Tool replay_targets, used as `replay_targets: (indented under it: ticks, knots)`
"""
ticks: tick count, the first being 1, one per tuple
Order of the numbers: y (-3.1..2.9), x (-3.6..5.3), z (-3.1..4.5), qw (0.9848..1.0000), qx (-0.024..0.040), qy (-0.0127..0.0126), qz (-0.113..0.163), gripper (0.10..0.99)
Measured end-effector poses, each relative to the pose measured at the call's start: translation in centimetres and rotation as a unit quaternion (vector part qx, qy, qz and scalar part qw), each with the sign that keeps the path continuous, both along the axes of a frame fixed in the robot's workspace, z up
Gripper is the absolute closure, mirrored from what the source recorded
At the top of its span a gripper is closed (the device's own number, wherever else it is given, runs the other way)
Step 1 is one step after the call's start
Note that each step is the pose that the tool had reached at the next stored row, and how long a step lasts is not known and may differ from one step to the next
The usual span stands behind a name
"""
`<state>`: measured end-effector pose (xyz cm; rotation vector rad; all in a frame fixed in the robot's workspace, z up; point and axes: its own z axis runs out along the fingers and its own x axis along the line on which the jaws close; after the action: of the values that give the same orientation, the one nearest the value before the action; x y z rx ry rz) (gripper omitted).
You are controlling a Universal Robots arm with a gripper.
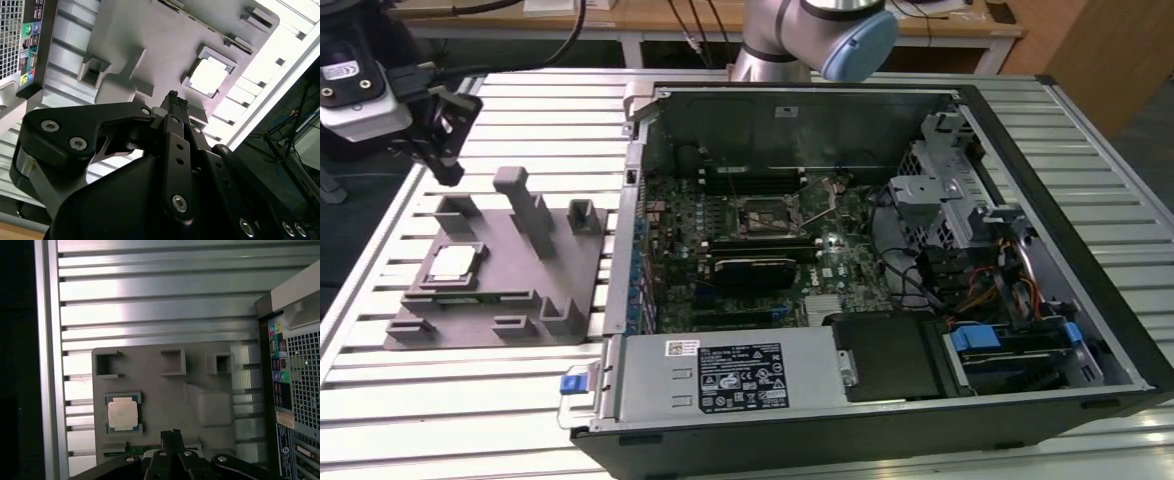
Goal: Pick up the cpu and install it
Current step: 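Reach for the cpu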
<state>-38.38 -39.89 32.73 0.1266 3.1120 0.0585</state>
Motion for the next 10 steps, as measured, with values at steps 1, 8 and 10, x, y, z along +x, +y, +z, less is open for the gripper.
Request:
replay_targets:
  ticks: [1,8,10]
  knots:
    - [0.0,-0.14,-0.08,1.0,0.0,0.0,0.0,0.98]
    - [0.0,-1.04,-0.71,1.0,-0.0006,-0.0001,0.0,0.98]
    - [-0.01,-1.12,-0.96,1.0,-0.0008,0.0,0.0,0.98]
